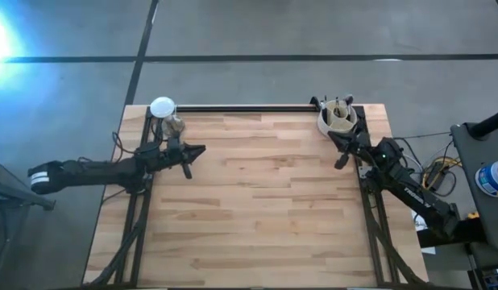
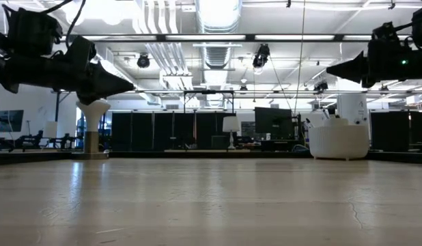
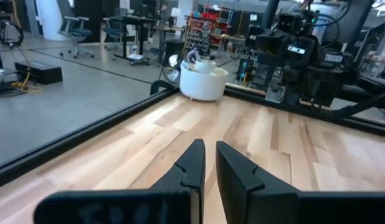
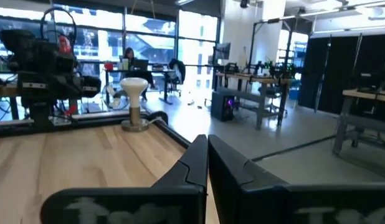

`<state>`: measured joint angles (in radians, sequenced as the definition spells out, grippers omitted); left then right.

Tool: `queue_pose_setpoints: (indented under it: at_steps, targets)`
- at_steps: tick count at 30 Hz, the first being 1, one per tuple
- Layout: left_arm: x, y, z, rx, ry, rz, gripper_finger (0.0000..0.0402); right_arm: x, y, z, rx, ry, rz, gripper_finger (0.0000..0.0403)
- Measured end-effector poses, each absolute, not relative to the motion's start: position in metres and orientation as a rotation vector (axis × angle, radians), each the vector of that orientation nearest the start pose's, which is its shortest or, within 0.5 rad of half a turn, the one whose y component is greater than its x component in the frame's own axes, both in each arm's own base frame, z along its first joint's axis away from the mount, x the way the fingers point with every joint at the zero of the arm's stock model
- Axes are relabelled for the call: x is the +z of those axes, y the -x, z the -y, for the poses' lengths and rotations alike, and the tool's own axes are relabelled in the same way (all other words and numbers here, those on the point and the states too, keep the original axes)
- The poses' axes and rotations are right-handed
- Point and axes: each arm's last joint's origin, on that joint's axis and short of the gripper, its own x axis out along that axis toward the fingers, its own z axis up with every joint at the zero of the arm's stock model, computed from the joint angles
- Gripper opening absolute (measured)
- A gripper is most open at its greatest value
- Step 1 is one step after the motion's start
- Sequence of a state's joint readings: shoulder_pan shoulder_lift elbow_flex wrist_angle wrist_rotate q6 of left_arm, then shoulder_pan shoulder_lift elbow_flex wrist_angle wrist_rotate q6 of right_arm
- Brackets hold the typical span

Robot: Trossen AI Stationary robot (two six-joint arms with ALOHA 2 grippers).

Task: Pick & Place Makeup Brushes
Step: Return to Home Position

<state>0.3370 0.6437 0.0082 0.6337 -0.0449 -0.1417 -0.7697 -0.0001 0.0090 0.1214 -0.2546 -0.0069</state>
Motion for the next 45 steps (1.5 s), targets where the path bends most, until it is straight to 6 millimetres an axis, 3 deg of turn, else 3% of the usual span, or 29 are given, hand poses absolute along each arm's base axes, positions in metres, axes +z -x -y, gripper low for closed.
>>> queue_pose_setpoints:
  at_steps: [6,22,34,45]
  targets:
    - [0.162,-0.125,-0.046,0.428,0.15,-0.009,0.0032,0.17,-0.074,0.063,-0.554,0.04,0.039,0.0008]
    - [0.163,-0.112,-0.044,0.49,0.13,-0.024,0.0032,0.171,-0.074,0.063,-0.553,0.054,0.038,0.0008]
    - [0.165,-0.106,-0.038,0.362,0.076,-0.022,0.0032,0.173,-0.075,0.059,-0.419,0.008,0.068,0.0008]
    - [0.167,-0.104,-0.037,0.328,0.059,0.003,0.0032,0.175,-0.075,0.06,-0.465,-0.021,0.106,0.0008]
